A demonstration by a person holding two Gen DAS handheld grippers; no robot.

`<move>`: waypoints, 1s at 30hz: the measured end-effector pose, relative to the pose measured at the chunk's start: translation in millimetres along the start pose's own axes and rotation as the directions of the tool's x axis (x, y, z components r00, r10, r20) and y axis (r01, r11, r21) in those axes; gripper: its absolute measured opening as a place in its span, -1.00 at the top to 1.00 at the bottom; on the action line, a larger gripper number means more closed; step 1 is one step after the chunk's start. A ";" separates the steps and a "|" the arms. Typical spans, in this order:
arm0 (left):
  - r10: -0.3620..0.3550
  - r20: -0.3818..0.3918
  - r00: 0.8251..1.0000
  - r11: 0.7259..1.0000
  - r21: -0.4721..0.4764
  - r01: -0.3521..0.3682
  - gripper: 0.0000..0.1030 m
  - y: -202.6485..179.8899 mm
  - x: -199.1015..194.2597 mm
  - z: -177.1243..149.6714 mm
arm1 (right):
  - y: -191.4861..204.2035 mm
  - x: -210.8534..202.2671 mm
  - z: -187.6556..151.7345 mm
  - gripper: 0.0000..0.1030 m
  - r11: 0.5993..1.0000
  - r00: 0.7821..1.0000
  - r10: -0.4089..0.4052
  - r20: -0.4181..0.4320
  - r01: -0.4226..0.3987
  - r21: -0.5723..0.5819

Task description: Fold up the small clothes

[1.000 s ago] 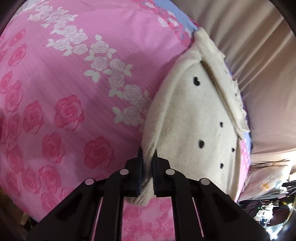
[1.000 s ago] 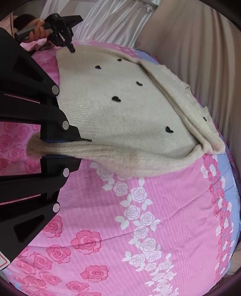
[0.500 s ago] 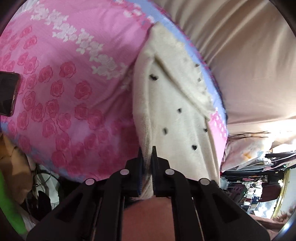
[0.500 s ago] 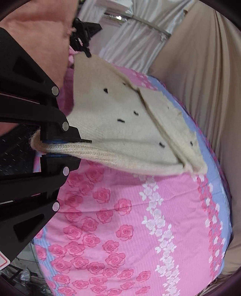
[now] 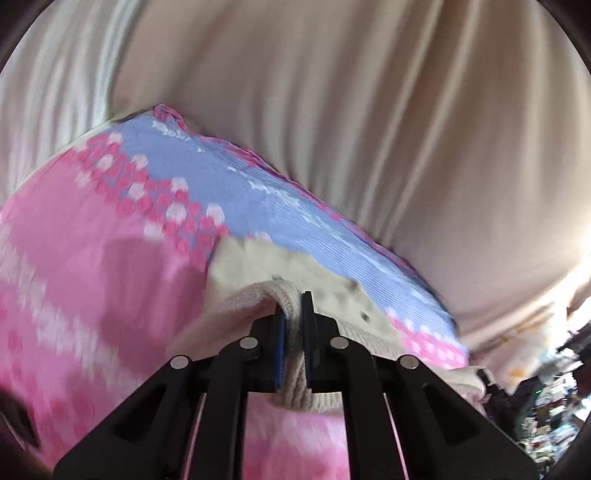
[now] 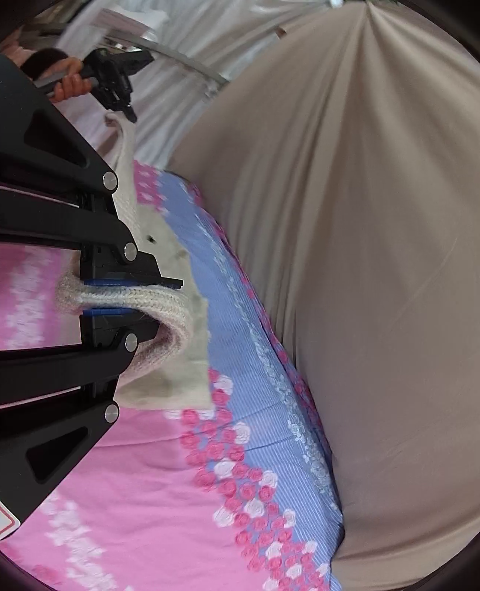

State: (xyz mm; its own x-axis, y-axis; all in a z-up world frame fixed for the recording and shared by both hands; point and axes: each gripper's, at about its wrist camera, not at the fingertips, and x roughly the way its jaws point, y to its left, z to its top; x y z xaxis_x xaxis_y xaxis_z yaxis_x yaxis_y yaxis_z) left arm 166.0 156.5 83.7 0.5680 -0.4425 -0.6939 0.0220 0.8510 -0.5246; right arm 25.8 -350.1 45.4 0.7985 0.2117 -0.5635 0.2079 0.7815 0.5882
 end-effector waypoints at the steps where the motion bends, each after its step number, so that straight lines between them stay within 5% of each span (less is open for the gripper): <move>1: 0.046 0.014 0.999 0.999 -0.011 -0.046 0.88 0.8 23.6 14.0 | -5.7 28.0 11.9 0.86 1.000 1.000 -0.026 -0.016 0.027 0.009; 6: 0.192 -0.089 0.977 0.981 0.011 -0.192 0.77 4.5 141.2 46.2 | -33.0 138.0 25.9 0.71 0.981 0.970 -0.190 -0.155 0.194 0.016; 9: 0.309 -0.175 0.935 0.949 -0.009 -0.315 0.74 25.1 196.1 47.1 | -47.0 157.5 24.3 0.68 0.968 0.958 -0.229 -0.174 0.244 0.067; 11: 0.264 -0.146 0.953 0.961 -0.049 -0.274 0.68 31.9 191.0 46.5 | -48.7 147.2 23.7 0.44 0.976 0.977 -0.180 -0.118 0.192 0.104; 14: 0.280 -0.039 0.959 0.959 -0.020 -0.281 0.22 30.9 164.3 44.3 | -47.8 119.8 19.9 -0.06 0.977 0.981 -0.193 0.003 0.191 0.094; 16: 0.277 0.016 0.961 0.960 0.021 -0.277 0.13 22.7 142.6 37.5 | -53.2 111.0 17.1 -0.05 0.977 0.982 -0.186 0.011 0.184 0.110; 19: 0.207 -0.003 0.978 0.972 0.113 -0.205 0.05 4.3 129.1 18.7 | -46.3 110.6 1.5 0.76 0.981 0.981 -0.188 -0.051 0.190 0.040; 20: 0.198 -0.026 0.980 0.971 0.143 -0.193 0.02 -1.2 132.8 11.0 | -38.4 118.2 -7.2 0.82 0.978 0.973 -0.210 -0.099 0.210 -0.015; 23: 0.253 -0.082 0.964 0.951 0.203 -0.232 -0.03 -7.3 161.2 -14.3 | -31.5 157.0 -33.4 0.84 0.961 0.936 -0.271 -0.226 0.250 -0.117; 25: 0.356 -0.138 0.924 0.922 0.215 -0.323 -0.02 4.8 192.0 -28.2 | -45.5 181.2 -48.3 0.99 0.928 0.885 -0.369 -0.284 0.334 -0.164; 26: 0.408 -0.182 0.895 0.905 0.207 -0.371 0.00 16.6 206.4 -35.9 | -53.8 184.0 -54.7 1.00 0.929 0.888 -0.365 -0.279 0.328 -0.171; 28: 0.408 -0.173 0.897 0.905 0.203 -0.373 -0.01 23.7 204.0 -40.2 | -52.6 170.4 -49.8 0.93 0.933 0.894 -0.358 -0.269 0.334 -0.134; 30: 0.424 -0.146 0.894 0.893 0.231 -0.386 0.00 16.9 185.1 -39.4 | -46.7 139.0 -47.9 0.62 0.928 0.900 -0.372 -0.227 0.353 -0.122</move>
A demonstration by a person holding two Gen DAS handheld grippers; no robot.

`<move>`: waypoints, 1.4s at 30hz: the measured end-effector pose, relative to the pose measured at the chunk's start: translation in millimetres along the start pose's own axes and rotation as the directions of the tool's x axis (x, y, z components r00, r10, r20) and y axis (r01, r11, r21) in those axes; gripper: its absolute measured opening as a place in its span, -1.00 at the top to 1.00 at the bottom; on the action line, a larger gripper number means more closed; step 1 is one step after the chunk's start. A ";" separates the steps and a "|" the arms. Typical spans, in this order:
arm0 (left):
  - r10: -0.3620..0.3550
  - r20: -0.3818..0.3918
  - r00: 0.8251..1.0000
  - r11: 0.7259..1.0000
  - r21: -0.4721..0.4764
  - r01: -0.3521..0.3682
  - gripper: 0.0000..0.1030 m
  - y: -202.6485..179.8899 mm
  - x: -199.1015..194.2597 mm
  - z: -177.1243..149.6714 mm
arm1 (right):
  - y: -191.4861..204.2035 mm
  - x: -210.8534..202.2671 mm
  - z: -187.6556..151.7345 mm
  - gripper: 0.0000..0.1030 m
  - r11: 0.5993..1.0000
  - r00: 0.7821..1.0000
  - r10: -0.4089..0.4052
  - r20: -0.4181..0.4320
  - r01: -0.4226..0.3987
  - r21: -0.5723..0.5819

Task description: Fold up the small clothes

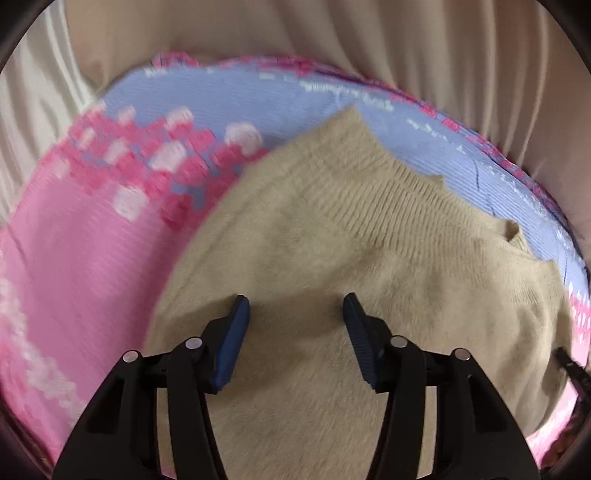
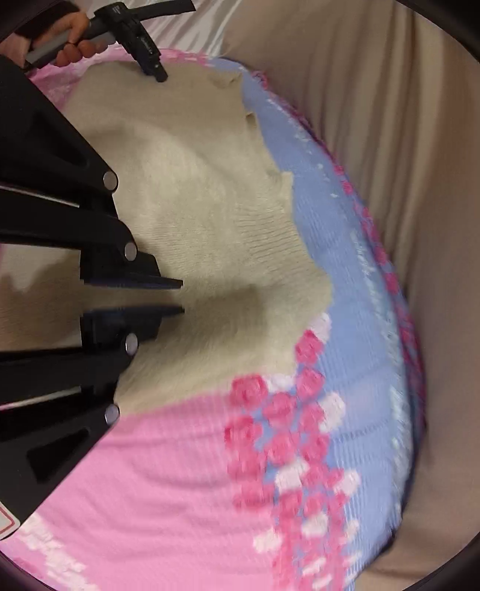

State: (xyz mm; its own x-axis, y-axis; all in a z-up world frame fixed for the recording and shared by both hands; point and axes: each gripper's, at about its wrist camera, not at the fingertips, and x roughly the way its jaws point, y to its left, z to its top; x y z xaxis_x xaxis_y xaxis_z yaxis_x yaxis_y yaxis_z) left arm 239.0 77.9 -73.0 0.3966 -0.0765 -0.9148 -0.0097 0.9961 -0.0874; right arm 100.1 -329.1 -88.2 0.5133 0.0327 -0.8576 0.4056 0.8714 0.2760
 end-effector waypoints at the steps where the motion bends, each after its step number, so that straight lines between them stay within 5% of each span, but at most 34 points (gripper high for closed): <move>1: -0.006 0.003 1.000 1.000 -0.003 0.006 -0.03 3.1 -6.7 -1.6 | -6.1 -16.9 -7.6 0.31 1.000 1.000 0.004 0.030 -0.004 -0.001; 4: -0.054 0.019 0.998 0.996 -0.073 0.055 -0.22 24.9 -29.7 -15.8 | -26.2 -32.6 -30.5 -0.08 1.000 0.999 -0.025 0.027 0.025 0.003; 8: -0.094 -0.026 0.995 0.974 -0.209 0.086 -0.35 61.1 -27.5 -48.1 | -52.7 -20.3 -61.0 -0.25 0.993 0.996 0.035 -0.080 -0.025 0.116; 12: -0.212 -0.093 0.973 0.891 -0.427 0.153 -0.35 94.0 -4.3 -82.0 | -55.3 3.6 -75.3 -0.31 0.964 0.986 0.144 -0.082 -0.121 0.235; 13: -0.212 -0.056 0.976 0.886 -0.433 0.167 -0.33 94.7 -5.4 -84.1 | -50.5 4.5 -75.2 -0.14 0.963 0.986 0.154 -0.064 -0.136 0.232; 14: -0.196 -0.058 0.979 0.900 -0.408 0.156 -0.24 90.4 -4.9 -82.2 | -45.8 9.2 -75.3 0.37 0.958 0.981 0.181 -0.076 -0.159 0.238; 17: -0.207 -0.071 0.976 0.913 -0.373 0.167 0.52 80.4 -9.5 -73.0 | -33.4 -0.8 -67.6 0.59 0.969 0.986 0.159 -0.054 -0.145 0.202; 19: -0.247 -0.048 0.968 0.900 -0.383 0.210 0.60 84.2 -26.8 -68.9 | -27.5 -24.7 -60.9 0.64 0.975 0.988 0.153 -0.013 -0.148 0.164; 25: -0.318 -0.082 0.944 0.892 -0.364 0.269 0.61 93.9 -71.8 -96.6 | -46.3 -93.2 -87.0 0.66 0.992 0.997 0.080 -0.016 -0.078 0.096; 30: -0.212 -0.223 0.951 0.940 -0.314 0.136 0.54 80.3 -53.3 -155.4 | -89.7 -61.6 -146.9 0.53 0.991 0.976 -0.055 -0.209 0.078 0.108; 33: -0.140 -0.163 0.977 0.963 -0.250 0.096 0.49 67.3 -76.5 -147.4 | -102.5 -96.2 -141.9 0.46 0.972 0.991 -0.087 -0.097 0.106 0.211; 35: -0.062 -0.034 0.997 0.990 -0.128 0.057 0.52 43.6 -112.1 -123.3 | -85.4 -127.1 -118.8 0.45 0.981 0.990 -0.141 0.029 0.136 0.138; 37: -0.054 0.062 0.997 0.998 -0.040 0.056 0.29 20.8 -131.8 -104.5 | -46.6 -139.5 -86.1 0.66 0.995 0.990 -0.101 0.094 0.103 -0.015; 39: -0.092 0.100 0.991 0.996 0.016 0.091 0.10 -5.6 -134.0 -88.9 | -5.3 -127.7 -60.8 0.71 0.993 0.999 -0.012 0.046 0.017 -0.113; 42: -0.153 0.045 0.987 0.986 0.079 0.149 0.05 -49.1 -96.6 -75.7 | 44.7 -91.2 -45.8 0.72 0.976 0.993 0.112 -0.026 -0.115 -0.183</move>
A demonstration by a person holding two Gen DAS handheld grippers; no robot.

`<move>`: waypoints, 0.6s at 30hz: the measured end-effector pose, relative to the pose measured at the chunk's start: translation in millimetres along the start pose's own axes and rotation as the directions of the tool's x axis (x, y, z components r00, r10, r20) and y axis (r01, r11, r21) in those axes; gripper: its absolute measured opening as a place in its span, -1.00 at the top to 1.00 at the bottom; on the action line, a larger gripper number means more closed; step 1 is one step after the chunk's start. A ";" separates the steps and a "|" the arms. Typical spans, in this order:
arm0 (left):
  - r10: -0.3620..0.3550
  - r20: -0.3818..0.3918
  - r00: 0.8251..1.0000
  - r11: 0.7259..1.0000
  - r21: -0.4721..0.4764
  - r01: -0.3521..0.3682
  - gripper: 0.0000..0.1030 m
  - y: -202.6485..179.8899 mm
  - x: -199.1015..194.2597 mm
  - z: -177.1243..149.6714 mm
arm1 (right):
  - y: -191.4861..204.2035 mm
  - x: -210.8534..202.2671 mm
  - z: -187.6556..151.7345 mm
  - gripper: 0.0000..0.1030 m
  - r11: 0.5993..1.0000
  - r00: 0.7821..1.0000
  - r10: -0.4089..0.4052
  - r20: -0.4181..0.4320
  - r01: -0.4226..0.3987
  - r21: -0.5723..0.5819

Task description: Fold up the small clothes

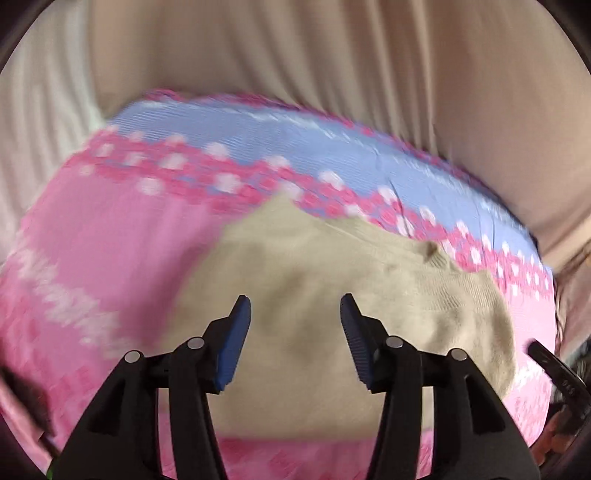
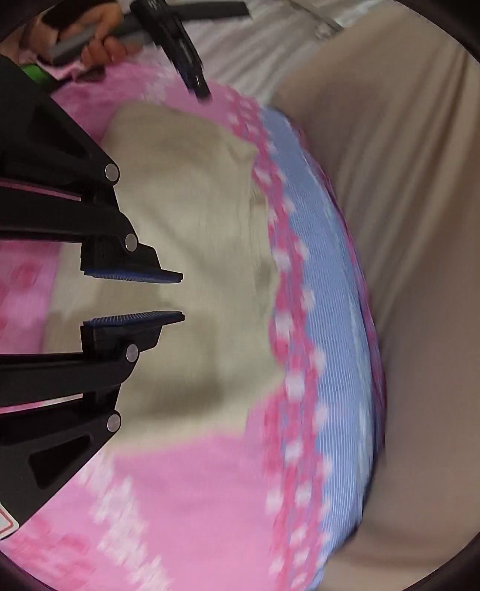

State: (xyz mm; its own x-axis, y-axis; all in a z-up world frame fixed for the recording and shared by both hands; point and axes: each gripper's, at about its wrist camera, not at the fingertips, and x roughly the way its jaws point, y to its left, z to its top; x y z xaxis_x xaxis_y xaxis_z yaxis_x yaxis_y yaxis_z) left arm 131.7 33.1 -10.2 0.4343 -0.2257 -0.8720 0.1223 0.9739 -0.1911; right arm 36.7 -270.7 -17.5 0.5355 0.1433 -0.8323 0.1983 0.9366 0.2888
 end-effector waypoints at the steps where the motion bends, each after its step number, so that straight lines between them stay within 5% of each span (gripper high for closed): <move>1: 0.000 -0.042 0.999 1.000 0.009 0.000 0.05 -6.4 22.8 -0.9 | 13.8 30.5 6.1 0.72 0.999 0.998 0.031 -0.056 -0.032 -0.021; 3: 0.037 -0.136 0.990 0.999 0.020 -0.034 0.05 -8.7 64.9 -9.0 | 25.8 80.6 2.5 0.77 0.998 0.986 0.046 -0.162 -0.053 -0.042; 5: 0.085 -0.155 0.984 0.996 0.024 -0.082 0.03 -2.2 92.2 -15.4 | 15.1 118.7 -7.5 1.00 0.994 0.974 -0.070 -0.216 0.051 -0.092; 9: 0.117 -0.122 0.986 0.991 0.077 -0.108 0.03 -5.1 87.3 -7.9 | -10.1 99.3 8.0 1.00 0.998 0.988 -0.056 -0.144 0.060 0.030; 12: 0.118 -0.135 0.984 0.993 0.045 -0.113 0.00 2.0 91.8 -5.8 | 4.1 95.9 11.1 0.85 1.000 0.990 0.018 -0.140 -0.017 0.007; 14: 0.127 -0.132 0.983 0.991 0.046 -0.122 -0.02 3.1 92.1 -4.9 | 8.3 122.3 8.4 1.00 0.994 0.976 -0.096 -0.194 0.083 -0.074; 18: 0.134 -0.143 0.981 0.989 0.074 -0.124 -0.04 -0.4 93.7 -6.1 | -19.7 91.7 27.8 0.93 0.994 0.995 -0.065 -0.078 0.072 0.083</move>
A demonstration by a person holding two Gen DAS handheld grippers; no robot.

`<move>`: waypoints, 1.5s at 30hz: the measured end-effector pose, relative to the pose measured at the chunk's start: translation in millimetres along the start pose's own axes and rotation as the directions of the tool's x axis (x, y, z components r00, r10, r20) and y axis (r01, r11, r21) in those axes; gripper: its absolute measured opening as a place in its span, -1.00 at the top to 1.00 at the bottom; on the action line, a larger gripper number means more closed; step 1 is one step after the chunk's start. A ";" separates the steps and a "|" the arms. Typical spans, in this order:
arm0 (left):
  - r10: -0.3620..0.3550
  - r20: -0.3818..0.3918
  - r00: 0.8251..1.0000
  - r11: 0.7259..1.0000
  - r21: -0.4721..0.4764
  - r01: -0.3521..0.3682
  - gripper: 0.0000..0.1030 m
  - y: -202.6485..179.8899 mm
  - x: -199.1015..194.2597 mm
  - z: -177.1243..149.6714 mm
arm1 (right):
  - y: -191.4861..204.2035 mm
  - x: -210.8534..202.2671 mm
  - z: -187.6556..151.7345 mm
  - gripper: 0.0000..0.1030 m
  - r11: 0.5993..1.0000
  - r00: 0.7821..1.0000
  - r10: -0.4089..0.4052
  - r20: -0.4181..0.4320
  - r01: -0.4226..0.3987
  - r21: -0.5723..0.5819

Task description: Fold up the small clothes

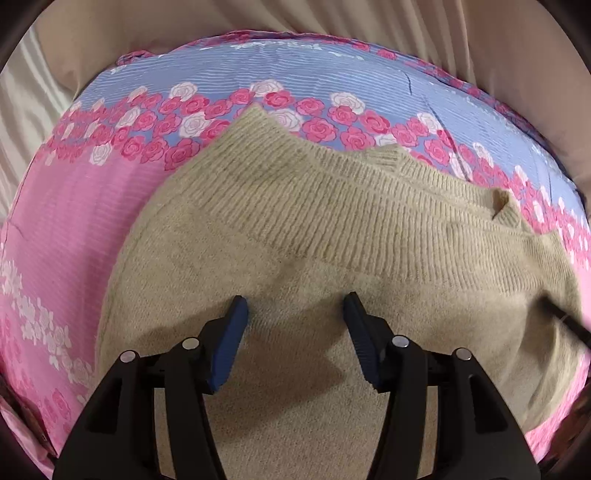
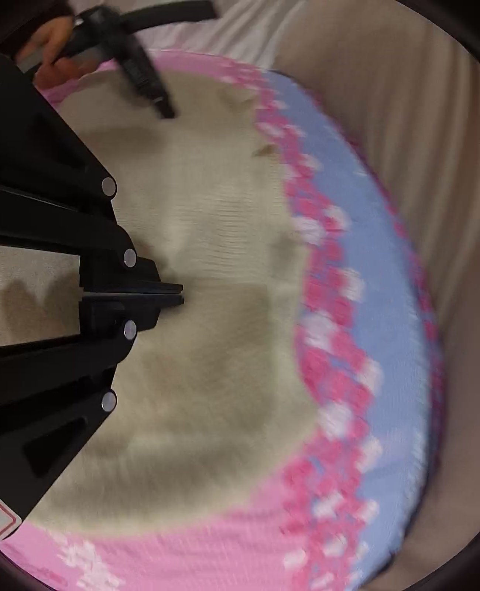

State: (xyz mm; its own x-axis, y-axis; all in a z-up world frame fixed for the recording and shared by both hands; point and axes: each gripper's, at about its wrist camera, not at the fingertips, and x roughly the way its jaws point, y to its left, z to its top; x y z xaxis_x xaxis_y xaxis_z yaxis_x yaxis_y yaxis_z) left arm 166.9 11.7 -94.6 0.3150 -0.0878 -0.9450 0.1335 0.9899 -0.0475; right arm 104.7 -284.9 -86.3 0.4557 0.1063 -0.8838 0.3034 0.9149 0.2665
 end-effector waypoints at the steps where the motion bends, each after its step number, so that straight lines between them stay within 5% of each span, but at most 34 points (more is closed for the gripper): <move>1: -0.007 0.000 1.000 1.000 0.001 0.007 -0.08 1.7 0.6 -0.2 | -1.9 -5.6 3.8 0.88 1.000 0.999 -0.003 0.036 0.004 -0.019; 3: -0.017 0.002 1.000 1.000 -0.010 0.017 -0.11 3.2 3.3 -0.8 | -10.2 18.6 7.0 0.69 0.989 0.994 -0.108 -0.031 0.105 -0.103; 4: -0.015 0.000 1.000 1.000 -0.010 0.015 -0.15 2.1 4.6 0.0 | -22.5 36.9 6.5 0.75 0.979 0.982 -0.169 -0.081 0.158 -0.129; 5: -0.007 -0.006 1.000 1.000 -0.003 0.007 -0.16 0.1 5.0 1.1 | -32.0 31.9 6.5 0.80 0.990 0.993 -0.107 -0.051 0.102 -0.099; 7: 0.009 -0.018 1.000 1.000 0.016 -0.009 -0.16 -4.0 4.3 3.7 | -42.6 8.0 9.9 0.89 0.989 0.988 -0.150 -0.025 0.149 -0.024; 10: -0.005 -0.016 1.000 1.000 0.006 0.005 -0.17 -2.0 3.9 1.5 | -45.0 -20.8 5.6 0.66 0.990 0.988 -0.139 0.069 0.139 0.010; 13: 0.008 -0.010 1.000 1.000 0.016 -0.008 -0.19 -5.5 5.2 0.3 | -61.9 9.3 -14.0 0.67 0.963 0.962 -0.265 -0.062 0.261 -0.063; 15: 0.019 -0.016 1.000 0.999 0.026 -0.019 -0.19 -8.2 4.5 0.8 | -69.4 -11.1 -17.6 0.68 0.977 0.977 -0.215 -0.016 0.215 0.007; 18: -0.016 -0.004 1.000 1.000 -0.003 0.016 -0.19 -2.6 -3.0 0.4 | -72.4 -34.9 -20.6 0.38 0.978 0.977 -0.204 0.054 0.201 0.057; 21: -0.076 0.056 0.995 0.993 -0.085 0.081 -0.20 15.0 -18.0 7.7 | -81.7 -36.5 -14.5 0.30 0.976 0.977 -0.209 0.035 0.206 0.063; 23: -0.080 0.099 0.992 0.984 -0.149 0.095 -0.34 33.5 -26.8 21.5 | -89.5 -35.8 -7.5 -0.05 0.976 0.977 -0.209 0.036 0.206 0.069; 25: -0.052 0.105 0.993 0.980 -0.184 0.071 -0.51 50.1 -25.3 38.6 | -95.7 -30.8 3.2 -0.14 0.983 0.985 -0.170 0.041 0.167 0.076; 27: -0.081 0.055 0.995 0.978 -0.190 0.090 -0.51 60.8 -5.9 54.5 | -94.6 -20.3 16.6 -0.14 0.986 0.989 -0.145 0.013 0.144 0.082; 29: -0.090 -0.002 0.996 0.980 -0.178 0.089 -0.25 62.4 13.5 62.2 | -89.2 -4.7 21.3 -0.11 0.986 0.989 -0.146 -0.022 0.148 0.077; 30: -0.090 -0.010 0.996 0.984 -0.157 0.087 0.03 60.4 19.8 64.8 | -86.9 1.8 22.0 0.06 0.985 0.987 -0.157 -0.029 0.159 0.069; 31: -0.066 0.002 0.998 0.992 -0.112 0.066 0.37 55.8 22.9 66.4 | -84.2 5.4 21.3 0.71 0.985 0.987 -0.158 -0.030 0.160 0.059; 34: -0.124 0.044 0.991 0.986 -0.106 0.128 0.78 58.4 7.2 60.7 | -77.0 -15.4 16.4 0.85 0.995 0.996 -0.085 0.034 0.083 0.061; 39: -0.246 0.227 0.942 0.955 -0.109 0.276 0.79 82.9 -83.2 40.3 | -66.8 -112.3 1.8 0.87 0.999 0.970 -0.001 0.244 -0.011 0.048; 42: -0.223 0.228 0.948 0.960 -0.116 0.254 0.76 81.1 -87.9 47.2 | -70.6 -124.5 14.4 0.87 0.998 0.961 -0.008 0.277 -0.011 0.066; 45: -0.188 0.138 0.972 0.966 -0.156 0.209 0.51 73.0 -37.5 62.9 | -82.7 -64.0 31.0 0.81 0.996 0.986 -0.071 0.148 0.060 0.072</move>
State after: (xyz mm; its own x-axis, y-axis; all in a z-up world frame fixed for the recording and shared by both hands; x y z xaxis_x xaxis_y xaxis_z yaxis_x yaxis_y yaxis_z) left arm 224.0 80.3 -42.3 0.4108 -0.2868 -0.8654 0.0485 0.9548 -0.2934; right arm 76.5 -379.4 -39.9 0.5520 -0.0173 -0.8337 0.3899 0.8891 0.2396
